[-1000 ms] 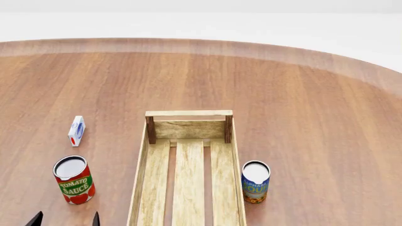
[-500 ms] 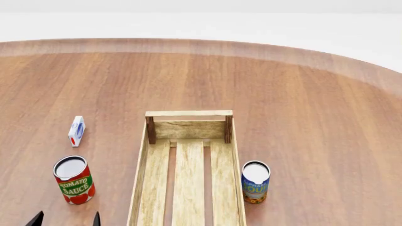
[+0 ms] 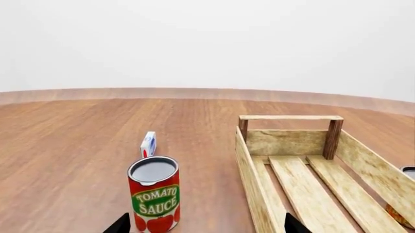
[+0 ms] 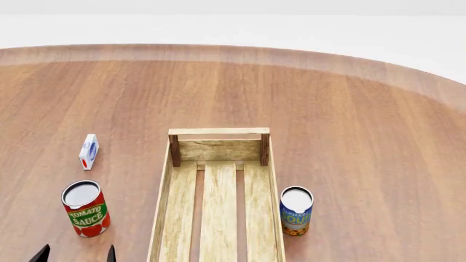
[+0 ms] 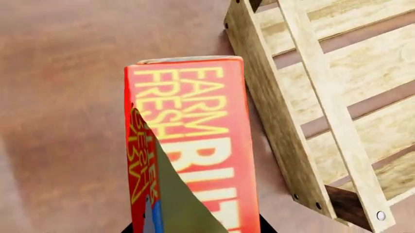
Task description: Pick up the butter and put it in the tray.
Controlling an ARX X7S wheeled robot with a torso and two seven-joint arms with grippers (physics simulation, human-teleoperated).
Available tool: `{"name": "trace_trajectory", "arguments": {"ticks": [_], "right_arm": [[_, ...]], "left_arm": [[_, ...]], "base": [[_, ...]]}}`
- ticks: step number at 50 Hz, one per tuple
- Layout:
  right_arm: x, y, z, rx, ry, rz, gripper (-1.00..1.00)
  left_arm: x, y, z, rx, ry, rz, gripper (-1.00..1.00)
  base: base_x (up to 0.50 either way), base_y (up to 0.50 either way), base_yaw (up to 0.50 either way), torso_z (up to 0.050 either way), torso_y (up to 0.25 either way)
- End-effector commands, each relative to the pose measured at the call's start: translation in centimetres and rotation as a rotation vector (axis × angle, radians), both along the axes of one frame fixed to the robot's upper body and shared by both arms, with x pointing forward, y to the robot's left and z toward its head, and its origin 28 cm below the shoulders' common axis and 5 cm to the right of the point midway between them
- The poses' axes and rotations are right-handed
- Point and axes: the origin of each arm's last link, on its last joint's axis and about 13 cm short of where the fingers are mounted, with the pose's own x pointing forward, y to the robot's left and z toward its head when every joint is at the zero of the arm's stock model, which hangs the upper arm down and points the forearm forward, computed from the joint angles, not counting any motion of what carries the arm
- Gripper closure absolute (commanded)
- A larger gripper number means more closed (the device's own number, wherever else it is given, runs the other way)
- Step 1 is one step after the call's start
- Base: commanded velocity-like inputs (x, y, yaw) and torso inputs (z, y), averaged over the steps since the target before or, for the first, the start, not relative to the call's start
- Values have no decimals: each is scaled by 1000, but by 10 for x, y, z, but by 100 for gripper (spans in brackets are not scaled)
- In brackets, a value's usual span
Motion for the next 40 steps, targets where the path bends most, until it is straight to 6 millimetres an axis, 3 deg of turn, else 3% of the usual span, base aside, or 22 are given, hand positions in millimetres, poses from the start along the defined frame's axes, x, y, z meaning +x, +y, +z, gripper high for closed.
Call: {"name": "trace_trajectory", "arguments": {"ticks": [1, 13, 22, 28, 40], "right_arm": [[-4, -2, 25, 8, -73, 11, 100], [-6, -4, 37, 19, -104, -10, 100], [21, -22, 61, 155, -188, -207, 100], [42, -33, 59, 194, -204, -326, 100], [48, -35, 56, 230, -203, -372, 100]], "left_arm": [[1, 0, 1, -3, 0, 0, -100], [1, 0, 1, -4, -1, -3, -100], [1, 0, 1, -4, 2, -7, -100], [0, 1, 1, -6, 0, -6, -100], [-1, 1, 1, -7, -1, -6, -100]], "base": [[0, 0, 0, 0, 0], [0, 0, 0, 0, 1], [0, 0, 0, 0, 1], [0, 0, 0, 0, 0], [0, 0, 0, 0, 1]]}}
